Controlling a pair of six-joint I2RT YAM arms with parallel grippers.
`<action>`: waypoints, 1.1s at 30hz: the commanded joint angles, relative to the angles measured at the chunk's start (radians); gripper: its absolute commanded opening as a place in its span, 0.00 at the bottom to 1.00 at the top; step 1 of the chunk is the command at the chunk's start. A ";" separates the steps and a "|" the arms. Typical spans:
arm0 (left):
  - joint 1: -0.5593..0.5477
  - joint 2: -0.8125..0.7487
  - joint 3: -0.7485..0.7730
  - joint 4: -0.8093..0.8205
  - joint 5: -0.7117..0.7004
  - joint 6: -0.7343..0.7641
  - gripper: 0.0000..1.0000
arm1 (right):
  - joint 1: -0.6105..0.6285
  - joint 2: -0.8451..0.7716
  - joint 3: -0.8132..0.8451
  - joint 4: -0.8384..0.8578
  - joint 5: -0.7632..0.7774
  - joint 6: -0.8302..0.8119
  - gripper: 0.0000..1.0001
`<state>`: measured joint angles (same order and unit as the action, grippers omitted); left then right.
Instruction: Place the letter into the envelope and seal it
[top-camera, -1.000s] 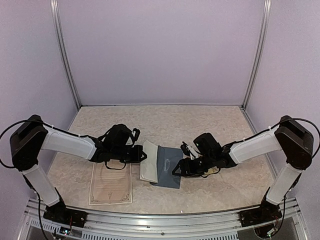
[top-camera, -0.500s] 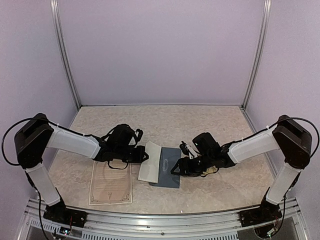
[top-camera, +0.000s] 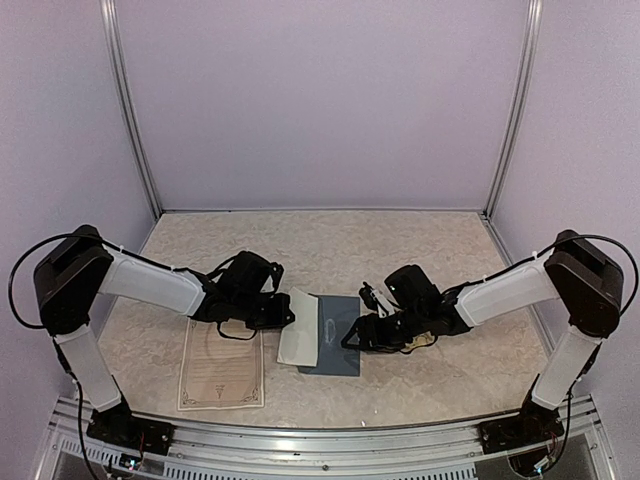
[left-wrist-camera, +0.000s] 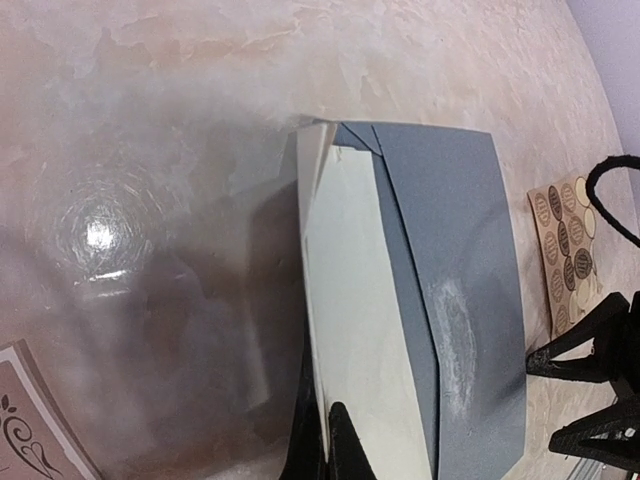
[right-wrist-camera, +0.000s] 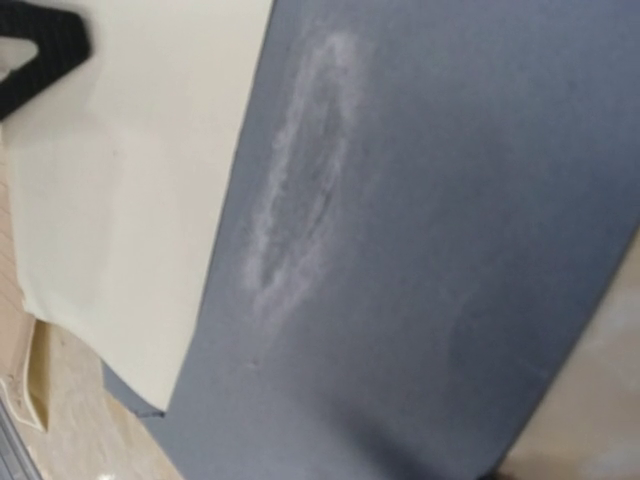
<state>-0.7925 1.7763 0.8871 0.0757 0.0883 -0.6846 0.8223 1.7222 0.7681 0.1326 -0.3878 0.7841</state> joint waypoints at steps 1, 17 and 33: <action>-0.007 -0.026 -0.013 -0.018 -0.020 -0.055 0.00 | -0.005 0.027 0.005 -0.029 0.020 0.009 0.62; -0.007 0.037 0.031 -0.032 0.055 -0.053 0.00 | -0.004 0.027 0.002 -0.027 0.025 0.006 0.62; -0.008 0.058 0.004 0.080 0.079 -0.076 0.00 | -0.001 0.028 0.002 -0.002 0.020 0.009 0.62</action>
<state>-0.7933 1.8263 0.8932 0.0811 0.1532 -0.7410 0.8223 1.7226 0.7681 0.1333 -0.3859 0.7845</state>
